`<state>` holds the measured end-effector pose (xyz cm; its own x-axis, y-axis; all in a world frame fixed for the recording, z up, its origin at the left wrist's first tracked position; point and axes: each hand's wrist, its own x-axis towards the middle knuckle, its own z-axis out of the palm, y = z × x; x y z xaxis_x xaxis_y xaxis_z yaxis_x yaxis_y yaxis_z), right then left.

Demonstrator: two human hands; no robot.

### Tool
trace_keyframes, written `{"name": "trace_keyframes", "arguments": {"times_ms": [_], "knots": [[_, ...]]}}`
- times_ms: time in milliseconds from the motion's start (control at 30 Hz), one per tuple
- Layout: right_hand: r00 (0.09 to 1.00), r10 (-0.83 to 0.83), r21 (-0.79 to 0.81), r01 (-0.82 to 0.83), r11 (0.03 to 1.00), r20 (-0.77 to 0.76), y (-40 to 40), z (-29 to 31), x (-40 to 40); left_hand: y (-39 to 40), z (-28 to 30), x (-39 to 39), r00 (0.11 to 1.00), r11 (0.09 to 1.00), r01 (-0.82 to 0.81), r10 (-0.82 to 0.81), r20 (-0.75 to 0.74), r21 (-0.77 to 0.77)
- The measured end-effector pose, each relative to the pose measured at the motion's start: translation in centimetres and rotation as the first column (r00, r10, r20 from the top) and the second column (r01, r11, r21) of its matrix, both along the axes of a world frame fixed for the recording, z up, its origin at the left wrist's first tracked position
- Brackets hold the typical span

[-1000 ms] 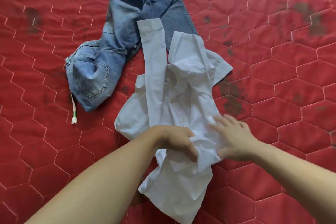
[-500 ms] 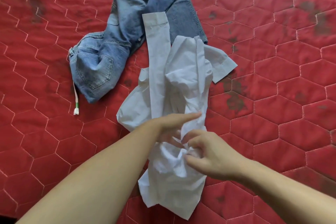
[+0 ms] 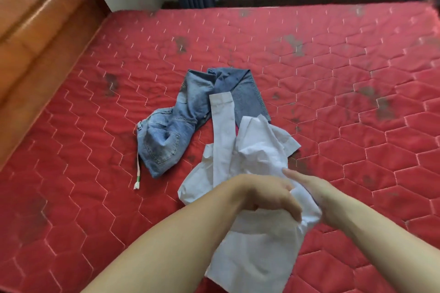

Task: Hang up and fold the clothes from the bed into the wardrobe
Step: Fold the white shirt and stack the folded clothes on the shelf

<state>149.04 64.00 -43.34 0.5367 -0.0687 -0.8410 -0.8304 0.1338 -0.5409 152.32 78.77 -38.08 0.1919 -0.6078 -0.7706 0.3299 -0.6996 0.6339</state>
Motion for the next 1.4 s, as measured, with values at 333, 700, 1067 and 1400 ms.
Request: {"name": "trace_keyframes", "arguments": {"times_ms": [333, 700, 1067, 1400], "knots": [[0.931, -0.113, 0.027, 0.110, 0.994, 0.348, -0.9, 17.1, 3.1, 5.1, 14.6, 0.3, 0.821, 0.914, 0.192, -0.349, 0.451, 0.358], [0.736, -0.024, -0.270, 0.278, 0.922, 0.677, -3.3, 37.5, -1.7, 7.6, 32.0, 0.5, 0.260, 0.763, -0.352, 0.636, 0.726, -0.543], [0.543, 0.242, -0.420, 0.231, 0.878, 0.804, -3.7, 45.2, -5.9, 4.0, 42.4, -2.1, 0.054, 0.750, -0.348, 0.616, 0.786, -0.563], [0.554, 0.069, 0.088, -0.251, 0.964, 0.830, -3.6, 50.2, -7.6, -2.4, 39.0, -7.1, 0.478, 0.843, -0.231, 0.534, 0.698, -0.486]]}}
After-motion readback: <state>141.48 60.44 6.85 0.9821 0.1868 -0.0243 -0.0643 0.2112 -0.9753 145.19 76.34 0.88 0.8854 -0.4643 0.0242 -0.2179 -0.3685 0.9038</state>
